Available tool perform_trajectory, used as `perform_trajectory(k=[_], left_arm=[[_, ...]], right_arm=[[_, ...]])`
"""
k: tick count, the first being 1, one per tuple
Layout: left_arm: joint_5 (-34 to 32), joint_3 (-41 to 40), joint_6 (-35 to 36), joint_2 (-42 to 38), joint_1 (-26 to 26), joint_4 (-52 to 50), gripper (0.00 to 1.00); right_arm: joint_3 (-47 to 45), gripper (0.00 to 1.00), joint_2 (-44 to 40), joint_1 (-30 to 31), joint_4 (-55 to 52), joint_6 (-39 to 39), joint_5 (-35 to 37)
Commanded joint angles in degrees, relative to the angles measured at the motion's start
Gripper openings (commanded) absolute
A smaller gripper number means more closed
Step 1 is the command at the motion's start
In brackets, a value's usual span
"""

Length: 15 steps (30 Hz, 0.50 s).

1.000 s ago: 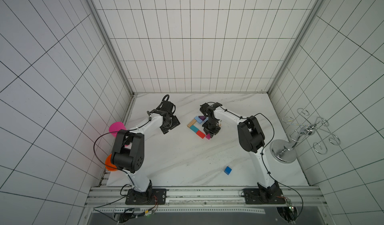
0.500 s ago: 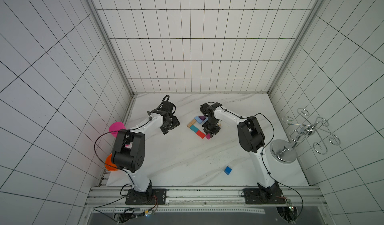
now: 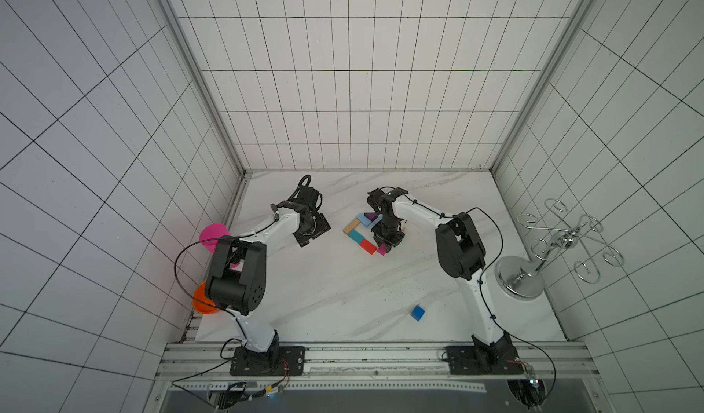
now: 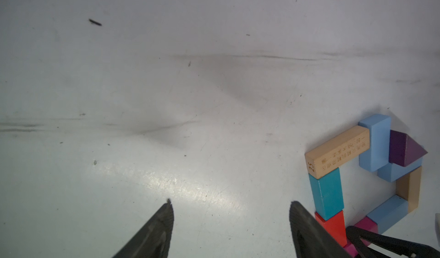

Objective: Assemble a heart with building blocks
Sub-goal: Assemble the building block at the center of the board.

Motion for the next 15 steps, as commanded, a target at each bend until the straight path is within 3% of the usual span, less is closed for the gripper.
perform_trajectory(k=[1,15], left_arm=[[0.0,-0.2,-0.1,0.7,0.3,1.2,0.76],[0.2,-0.1,-0.1,1.3,0.4,1.2,0.76]], right_arm=[[1.2,0.00,2.2,-1.3,0.2,1.0,2.7],[1.1,0.00,2.7,-1.5,0.4,1.0,2.3]])
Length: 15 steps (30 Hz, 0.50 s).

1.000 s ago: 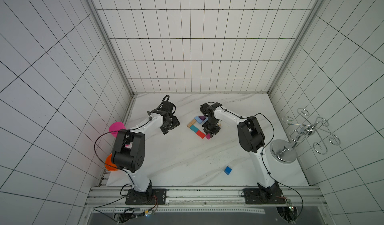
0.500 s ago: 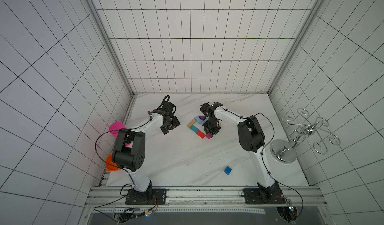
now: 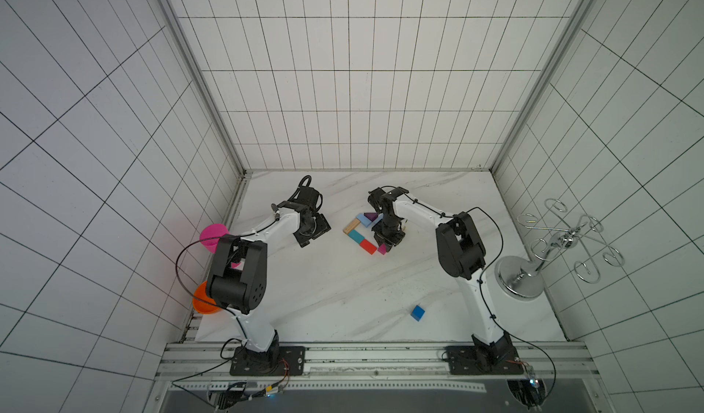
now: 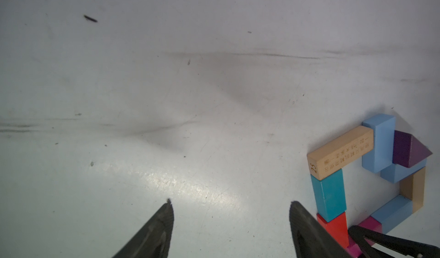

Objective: Assemble a heart with building blocks
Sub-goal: Assemble the building block at the center of the board.

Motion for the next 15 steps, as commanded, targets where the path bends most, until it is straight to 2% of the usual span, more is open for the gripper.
perform_trajectory(k=[1,15], left_arm=[[0.0,-0.1,-0.1,0.9,0.3,1.1,0.76],[0.3,-0.1,0.0,1.3,0.3,1.4,0.76]], right_arm=[[0.8,0.00,2.5,-1.2,0.3,0.9,2.6],[1.4,0.02,3.2,-1.2,0.4,0.6,2.1]])
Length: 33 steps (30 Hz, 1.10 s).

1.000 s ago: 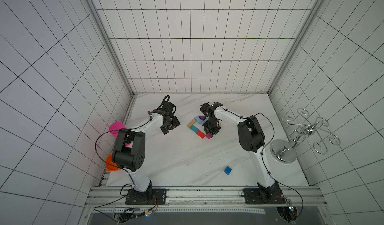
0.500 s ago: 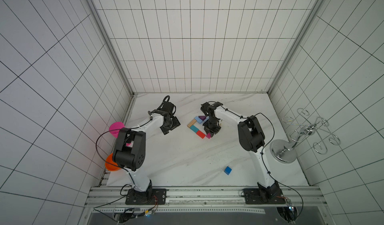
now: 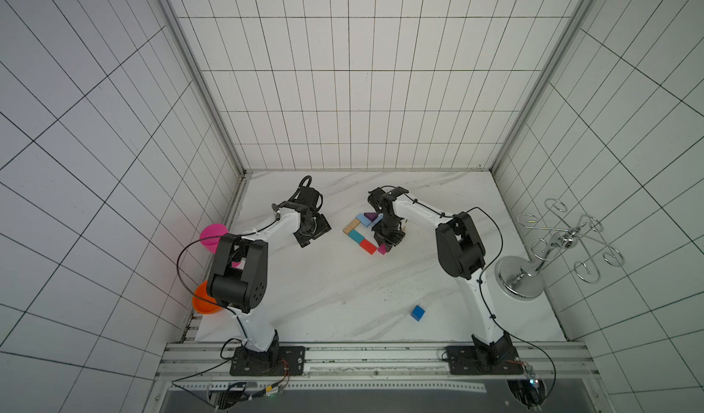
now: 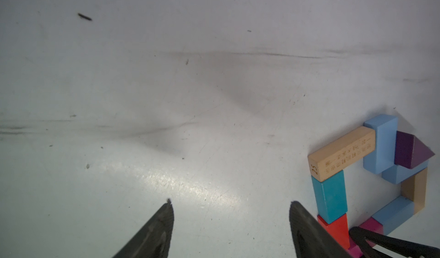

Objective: Assemble a heart with building blocks
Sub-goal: Assemble the building block at the center of the board.

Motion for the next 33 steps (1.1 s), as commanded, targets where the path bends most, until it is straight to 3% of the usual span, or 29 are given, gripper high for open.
perform_trajectory(k=[1,10,15,26,33], left_arm=[[0.1,-0.1,0.0,0.9,0.4,1.0,0.76],[0.2,-0.4,0.1,1.1,0.4,1.2,0.76],[0.2,-0.6,0.1,0.9,0.4,1.4,0.76],[0.0,-1.3,0.0,-0.3,0.4,1.4,0.76],[-0.2,-2.4,-0.5,-1.7,0.4,1.5,0.76]], right_arm=[[1.2,0.05,3.0,-1.3,0.6,0.6,2.1],[0.8,0.26,2.6,-1.4,0.5,0.3,1.9],[0.0,0.47,2.2,-1.5,1.2,0.1,1.2],[-2.6,0.68,-0.2,-1.5,3.9,-0.6,-0.6],[-5.9,0.74,-4.6,-1.5,5.6,-1.5,0.7]])
